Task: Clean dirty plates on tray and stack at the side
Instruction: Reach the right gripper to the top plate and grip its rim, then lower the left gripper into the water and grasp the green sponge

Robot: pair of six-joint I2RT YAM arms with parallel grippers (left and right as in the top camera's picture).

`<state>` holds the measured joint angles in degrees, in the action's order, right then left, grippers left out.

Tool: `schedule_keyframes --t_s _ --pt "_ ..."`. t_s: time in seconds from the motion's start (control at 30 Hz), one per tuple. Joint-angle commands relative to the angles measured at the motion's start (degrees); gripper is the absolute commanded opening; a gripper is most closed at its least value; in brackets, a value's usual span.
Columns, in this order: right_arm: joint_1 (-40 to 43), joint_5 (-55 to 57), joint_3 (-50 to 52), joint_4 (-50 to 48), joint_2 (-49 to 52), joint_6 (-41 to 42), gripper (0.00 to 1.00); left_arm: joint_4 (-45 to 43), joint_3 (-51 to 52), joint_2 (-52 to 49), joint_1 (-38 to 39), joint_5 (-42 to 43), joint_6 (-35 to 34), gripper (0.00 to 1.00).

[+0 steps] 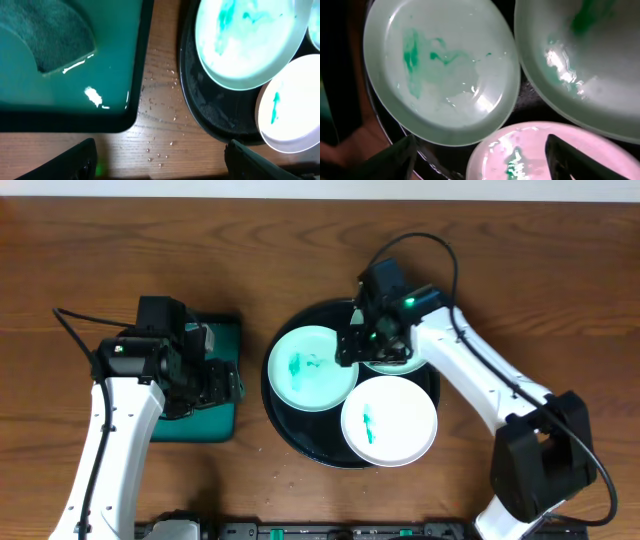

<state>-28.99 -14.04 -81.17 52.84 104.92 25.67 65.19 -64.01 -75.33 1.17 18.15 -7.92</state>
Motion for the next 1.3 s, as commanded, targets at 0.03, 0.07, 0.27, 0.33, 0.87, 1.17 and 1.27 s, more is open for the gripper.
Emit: schedule_keyframes --t_s 0.03,0.07,0.27,0.33,0.87,1.17,1.27 --pt "-4.3 11.4 0.5 0.8 0.2 17.5 0.77 -0.7 -1.1 0.0 -0.2 0.6 -0.3 0.82" --pt "-4.7 12.2 0.7 0.6 0.2 19.6 0.75 -0.9 -1.1 0.0 -0.2 0.2 -0.4 0.82" --pt "-5.2 12.5 3.4 -2.1 0.2 24.9 0.66 -1.2 -0.9 0.0 -0.2 -1.3 -0.4 0.82" --pt "-5.1 12.5 5.1 -3.9 0.2 24.9 0.67 -1.2 -0.9 0.0 -0.2 -1.3 -0.4 0.82" --pt "-5.2 9.4 19.0 -26.1 0.2 21.4 0.55 -1.1 -0.9 0.0 -0.2 -1.2 -0.3 0.82" --pt "-5.2 10.3 22.5 -30.3 0.2 22.5 0.12 -1.1 -0.9 0.0 -0.2 -1.2 -0.3 0.82" --pt "-5.2 10.8 22.6 -30.3 0.2 22.5 0.01 -1.5 -0.9 -0.1 -0.2 -1.3 -0.3 0.79"
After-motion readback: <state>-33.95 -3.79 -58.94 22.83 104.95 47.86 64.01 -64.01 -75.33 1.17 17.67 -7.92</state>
